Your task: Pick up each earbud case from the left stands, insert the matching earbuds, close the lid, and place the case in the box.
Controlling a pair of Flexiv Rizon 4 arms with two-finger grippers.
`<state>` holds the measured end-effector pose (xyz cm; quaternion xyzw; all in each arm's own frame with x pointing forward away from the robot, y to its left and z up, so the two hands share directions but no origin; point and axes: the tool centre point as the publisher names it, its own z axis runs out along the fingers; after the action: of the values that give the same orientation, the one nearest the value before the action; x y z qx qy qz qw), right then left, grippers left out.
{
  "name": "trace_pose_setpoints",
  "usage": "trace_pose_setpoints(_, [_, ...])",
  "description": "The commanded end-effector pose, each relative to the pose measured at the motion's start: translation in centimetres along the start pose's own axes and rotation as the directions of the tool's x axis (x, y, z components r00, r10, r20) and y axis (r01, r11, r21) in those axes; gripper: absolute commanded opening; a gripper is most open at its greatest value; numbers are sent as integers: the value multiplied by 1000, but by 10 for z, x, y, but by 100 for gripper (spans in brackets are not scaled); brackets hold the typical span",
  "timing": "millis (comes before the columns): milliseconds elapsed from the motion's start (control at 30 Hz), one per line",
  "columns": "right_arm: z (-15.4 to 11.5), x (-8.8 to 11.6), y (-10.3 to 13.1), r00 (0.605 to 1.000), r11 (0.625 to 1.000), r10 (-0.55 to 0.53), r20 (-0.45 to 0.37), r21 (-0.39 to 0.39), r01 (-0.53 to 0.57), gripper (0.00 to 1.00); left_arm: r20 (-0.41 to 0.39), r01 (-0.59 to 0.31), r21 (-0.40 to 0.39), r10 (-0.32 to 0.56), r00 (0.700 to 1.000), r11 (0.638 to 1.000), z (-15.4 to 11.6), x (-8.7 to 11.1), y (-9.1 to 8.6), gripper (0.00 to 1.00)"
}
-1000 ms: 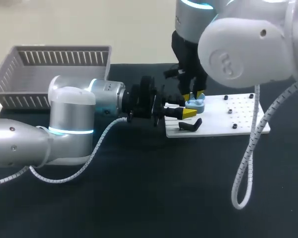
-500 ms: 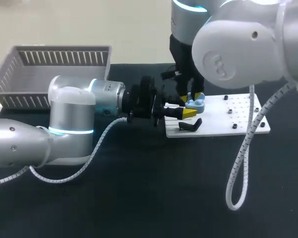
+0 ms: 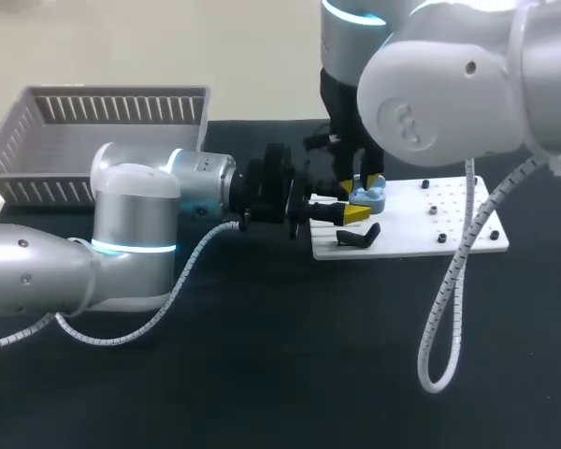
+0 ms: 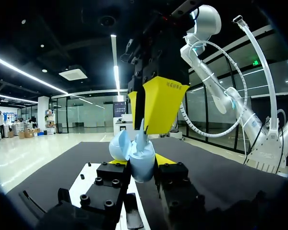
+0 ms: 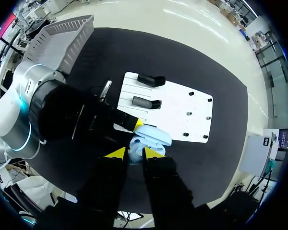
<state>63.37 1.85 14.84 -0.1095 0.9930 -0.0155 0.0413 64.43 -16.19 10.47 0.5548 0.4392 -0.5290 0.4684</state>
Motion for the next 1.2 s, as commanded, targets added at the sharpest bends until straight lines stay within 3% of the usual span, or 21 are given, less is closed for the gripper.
trace_pose_setpoints(33, [3, 0, 0, 1000, 1000, 1, 0, 4, -1, 0, 1, -1, -2, 1, 1000, 1000, 0, 1, 0, 0])
trace_pose_setpoints(1200, [2, 1, -4, 998, 1000, 4, 55, 20, -5, 0, 1, -1, -2, 1, 1000, 1000, 0, 1, 0, 0])
